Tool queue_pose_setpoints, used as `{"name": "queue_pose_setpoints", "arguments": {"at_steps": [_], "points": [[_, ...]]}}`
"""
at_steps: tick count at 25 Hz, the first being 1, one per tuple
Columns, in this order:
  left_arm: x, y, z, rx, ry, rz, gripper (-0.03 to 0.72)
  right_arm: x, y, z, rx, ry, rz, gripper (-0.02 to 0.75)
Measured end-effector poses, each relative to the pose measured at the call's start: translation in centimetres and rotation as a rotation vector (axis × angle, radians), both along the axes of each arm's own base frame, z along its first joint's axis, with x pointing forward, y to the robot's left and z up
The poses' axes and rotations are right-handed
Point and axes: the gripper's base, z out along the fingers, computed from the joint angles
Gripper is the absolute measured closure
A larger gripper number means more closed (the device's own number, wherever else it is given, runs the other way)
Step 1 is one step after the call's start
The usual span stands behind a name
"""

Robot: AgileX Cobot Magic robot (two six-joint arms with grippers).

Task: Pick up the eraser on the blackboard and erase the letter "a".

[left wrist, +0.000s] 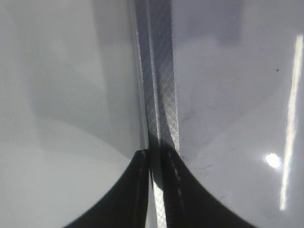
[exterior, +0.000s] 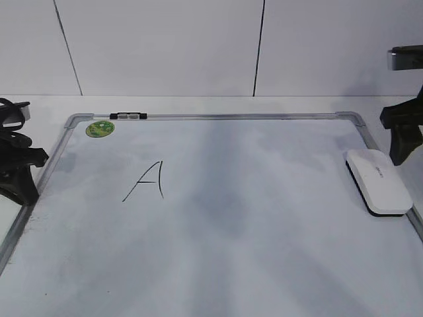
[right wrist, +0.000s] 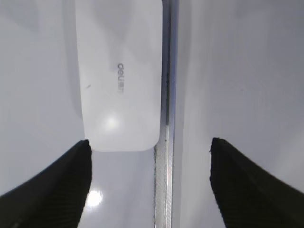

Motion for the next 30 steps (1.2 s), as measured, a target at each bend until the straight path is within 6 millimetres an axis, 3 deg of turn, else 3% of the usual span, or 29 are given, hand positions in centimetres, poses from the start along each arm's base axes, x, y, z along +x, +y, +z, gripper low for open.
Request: {"name": "queue_pose_setpoints", "arguments": {"at_steps": [4,11,16,23,30], "points": [[0.4,0.1,0.4,0.007,0.008,-0.028,0.596,-1.2,0.1,1.4,0.018,0.011,-0.006,0.137],[1.9,0.0,3.6,0.0,0.01,-0.064,0.357,-2.8,0.2,4.2,0.048,-0.057,-0.001,0.143],[1.9,0.0,6.0,0.001,0.028,-0.053,0.315,-4.4,0.1,6.7,0.053,-0.137,0.004,0.144],[-0.6,0.0,12.8,0.003,-0.132,-0.02,0.312,-8.1,-0.2,10.3,0.061,-0.261,0.008,0.145],[-5.9,0.0,21.2,-0.001,-0.369,-0.003,0.312,-13.6,-0.6,10.2,0.063,-0.29,0.01,0.145]]}}
